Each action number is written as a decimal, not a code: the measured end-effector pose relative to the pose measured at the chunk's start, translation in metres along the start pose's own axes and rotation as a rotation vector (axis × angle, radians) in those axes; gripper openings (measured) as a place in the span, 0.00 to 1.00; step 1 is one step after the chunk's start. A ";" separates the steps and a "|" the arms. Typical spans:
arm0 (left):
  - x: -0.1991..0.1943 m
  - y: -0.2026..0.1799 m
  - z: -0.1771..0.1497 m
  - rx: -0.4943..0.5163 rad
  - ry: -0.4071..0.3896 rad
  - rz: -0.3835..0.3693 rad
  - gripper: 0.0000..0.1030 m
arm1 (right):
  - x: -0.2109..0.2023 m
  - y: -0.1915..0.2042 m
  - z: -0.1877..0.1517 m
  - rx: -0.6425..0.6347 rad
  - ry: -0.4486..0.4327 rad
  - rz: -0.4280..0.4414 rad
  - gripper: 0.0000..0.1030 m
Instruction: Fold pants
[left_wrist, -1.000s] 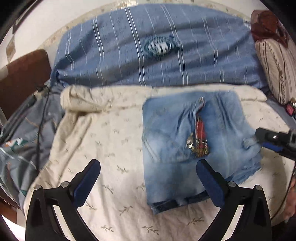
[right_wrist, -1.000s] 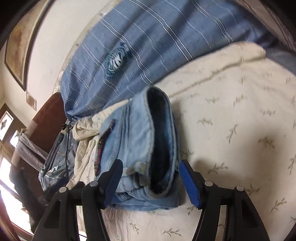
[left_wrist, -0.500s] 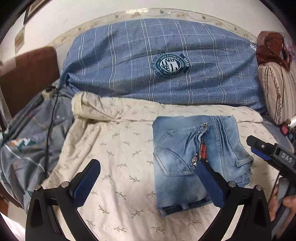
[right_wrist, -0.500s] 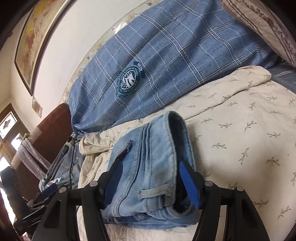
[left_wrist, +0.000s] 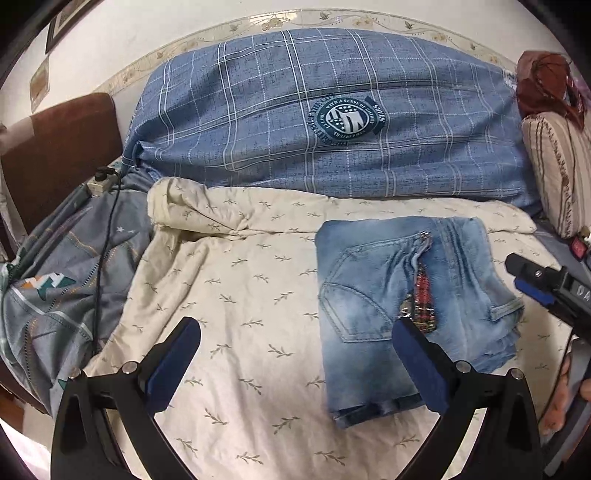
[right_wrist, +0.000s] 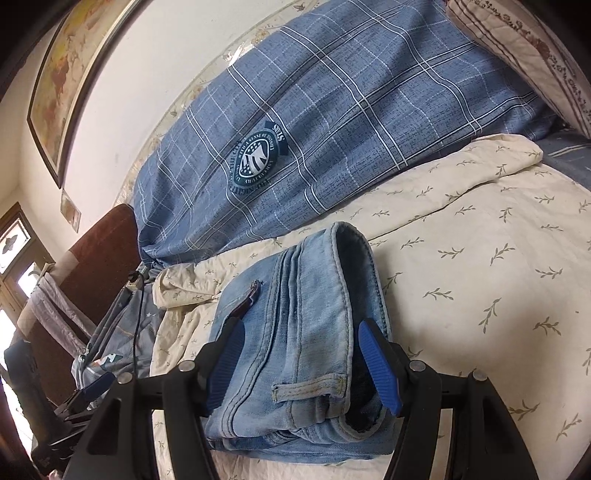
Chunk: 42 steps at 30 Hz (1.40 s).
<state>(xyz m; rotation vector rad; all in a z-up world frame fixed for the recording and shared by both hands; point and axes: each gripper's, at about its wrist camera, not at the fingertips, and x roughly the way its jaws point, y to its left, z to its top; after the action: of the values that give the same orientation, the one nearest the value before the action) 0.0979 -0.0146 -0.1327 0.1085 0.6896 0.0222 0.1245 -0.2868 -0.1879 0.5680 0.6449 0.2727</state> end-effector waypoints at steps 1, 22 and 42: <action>0.001 0.000 0.000 0.002 0.001 0.006 1.00 | 0.001 0.000 0.000 -0.001 0.003 0.000 0.66; -0.030 -0.064 0.033 0.089 -0.092 -0.068 1.00 | -0.022 -0.024 0.007 0.065 -0.050 -0.018 0.66; -0.087 -0.014 0.046 0.019 -0.214 0.076 1.00 | -0.035 0.020 -0.005 -0.160 -0.109 -0.046 0.67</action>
<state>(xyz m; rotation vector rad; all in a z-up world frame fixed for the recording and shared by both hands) 0.0600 -0.0379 -0.0442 0.1534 0.4714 0.0757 0.0930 -0.2826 -0.1625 0.4105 0.5251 0.2459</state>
